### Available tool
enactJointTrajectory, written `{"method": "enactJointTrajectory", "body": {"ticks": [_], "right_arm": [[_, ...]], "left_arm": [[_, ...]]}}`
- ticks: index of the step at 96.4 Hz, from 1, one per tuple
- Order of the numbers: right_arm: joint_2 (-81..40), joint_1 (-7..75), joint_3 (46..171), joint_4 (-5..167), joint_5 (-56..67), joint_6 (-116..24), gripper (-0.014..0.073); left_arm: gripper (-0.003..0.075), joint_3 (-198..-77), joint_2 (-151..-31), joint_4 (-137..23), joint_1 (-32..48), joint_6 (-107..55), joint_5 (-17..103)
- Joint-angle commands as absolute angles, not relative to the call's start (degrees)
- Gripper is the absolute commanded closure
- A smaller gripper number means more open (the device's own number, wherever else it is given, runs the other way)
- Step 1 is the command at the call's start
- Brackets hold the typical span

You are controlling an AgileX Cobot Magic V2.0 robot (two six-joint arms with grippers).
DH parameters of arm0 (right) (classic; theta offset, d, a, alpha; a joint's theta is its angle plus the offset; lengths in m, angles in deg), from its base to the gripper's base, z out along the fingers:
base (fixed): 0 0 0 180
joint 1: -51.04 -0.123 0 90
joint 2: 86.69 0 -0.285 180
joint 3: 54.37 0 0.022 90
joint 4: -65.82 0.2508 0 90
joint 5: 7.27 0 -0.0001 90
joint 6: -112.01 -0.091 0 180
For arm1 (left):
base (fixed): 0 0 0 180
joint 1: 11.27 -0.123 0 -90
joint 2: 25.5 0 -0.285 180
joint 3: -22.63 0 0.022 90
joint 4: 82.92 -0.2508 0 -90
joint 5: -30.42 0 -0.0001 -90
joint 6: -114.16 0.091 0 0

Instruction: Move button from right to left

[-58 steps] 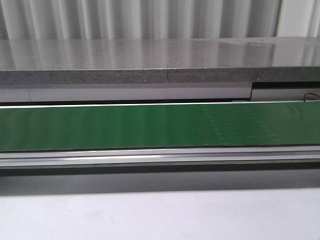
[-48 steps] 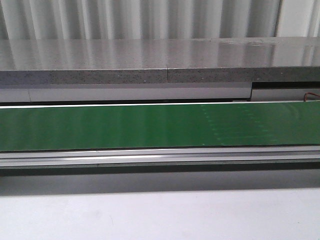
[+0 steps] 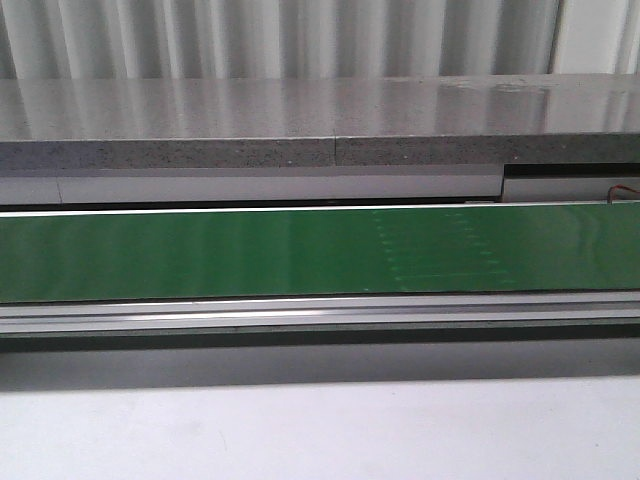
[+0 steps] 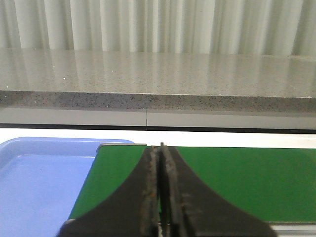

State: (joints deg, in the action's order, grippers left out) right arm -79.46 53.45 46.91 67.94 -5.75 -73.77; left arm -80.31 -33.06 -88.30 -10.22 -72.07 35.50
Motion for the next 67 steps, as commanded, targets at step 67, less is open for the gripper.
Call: {"method": "enactJointTrajectory", "body": {"ticks": [67], "right_arm": [[-75.5,53.4,65.5,63.7,10.2,-73.3,0.0661]], "left_arm": [[0.074,-78.9,-31.0,-87.9,-10.0,-72.7,30.8]]}}
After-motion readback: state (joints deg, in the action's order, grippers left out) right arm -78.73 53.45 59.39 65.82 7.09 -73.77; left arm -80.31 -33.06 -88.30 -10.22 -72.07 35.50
